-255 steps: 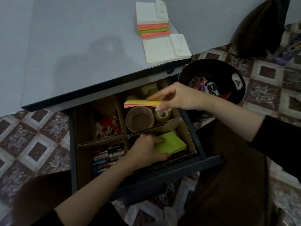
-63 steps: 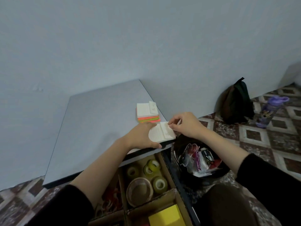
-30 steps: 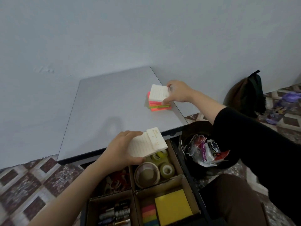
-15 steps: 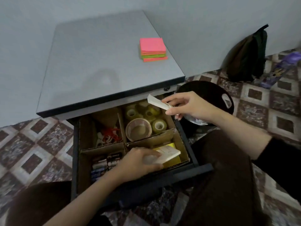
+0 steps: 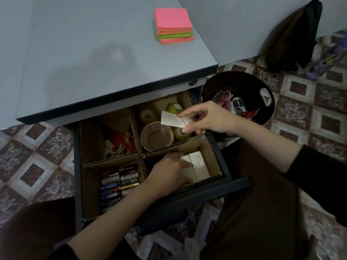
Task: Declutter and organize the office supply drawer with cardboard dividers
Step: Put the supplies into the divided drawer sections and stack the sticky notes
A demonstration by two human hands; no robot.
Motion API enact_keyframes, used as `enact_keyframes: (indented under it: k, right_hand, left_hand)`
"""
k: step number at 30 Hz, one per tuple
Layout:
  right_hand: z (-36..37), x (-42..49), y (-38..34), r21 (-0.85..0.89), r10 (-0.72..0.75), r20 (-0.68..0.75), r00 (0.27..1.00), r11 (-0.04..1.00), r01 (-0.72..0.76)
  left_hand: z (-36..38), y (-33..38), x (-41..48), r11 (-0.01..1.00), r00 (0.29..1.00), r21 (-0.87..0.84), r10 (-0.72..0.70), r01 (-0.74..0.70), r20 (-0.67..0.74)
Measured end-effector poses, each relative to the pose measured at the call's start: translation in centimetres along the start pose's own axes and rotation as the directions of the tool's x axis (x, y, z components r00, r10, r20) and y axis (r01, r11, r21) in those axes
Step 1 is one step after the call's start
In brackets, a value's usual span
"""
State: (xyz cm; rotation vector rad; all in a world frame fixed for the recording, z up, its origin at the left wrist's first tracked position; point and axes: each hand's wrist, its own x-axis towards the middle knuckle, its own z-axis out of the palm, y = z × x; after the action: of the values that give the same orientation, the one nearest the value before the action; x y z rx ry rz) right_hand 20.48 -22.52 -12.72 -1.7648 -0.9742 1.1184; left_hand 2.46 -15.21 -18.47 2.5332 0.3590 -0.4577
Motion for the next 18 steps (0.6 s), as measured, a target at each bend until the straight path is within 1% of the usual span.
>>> enact_keyframes:
  k: [2,4,6,8,10,13,18]
  right_hand:
    - [0.0,0.1,0.1,-0.006,0.003,0.003,1.000,1.000,-0.003]
    - [0.0,0.1,0.1,-0.012,0.006,0.010,1.000,1.000,-0.006]
    - [-0.1,0.0,0.2,-0.014,0.012,0.010,1.000,1.000,-0.012]
    - [-0.2,-0.3,0.1,-0.023,0.023,0.010,1.000,0.999,-0.023]
    - [-0.3,-0.6,0.0,-0.027,0.025,0.017,1.000,0.999,-0.024]
    - [-0.5,-1.0,-0.2,-0.030,0.019,0.025,1.000,0.999,-0.018]
    - [-0.2,-1.3,-0.5,-0.074,0.017,0.050,0.999,0.997,-0.013]
  left_hand:
    - [-0.3,0.3,0.3,0.996,0.999,0.077,0.031,-0.034,0.028]
    - [-0.5,0.4,0.7,0.996,0.999,0.079,0.050,-0.051,0.021]
    - [-0.6,0.5,1.0,0.997,0.998,0.052,0.055,-0.056,0.021]
    - [-0.9,0.7,0.7,0.998,0.999,-0.049,0.033,-0.032,0.023]
    - [-1.4,1.0,-0.1,0.987,1.000,-0.159,-0.025,0.025,0.004]
    - [-2.1,0.9,-1.3,0.962,0.984,-0.226,-0.169,0.154,-0.049]
    - [-2.1,0.5,-1.4,0.883,0.931,-0.305,-0.361,0.357,0.043]
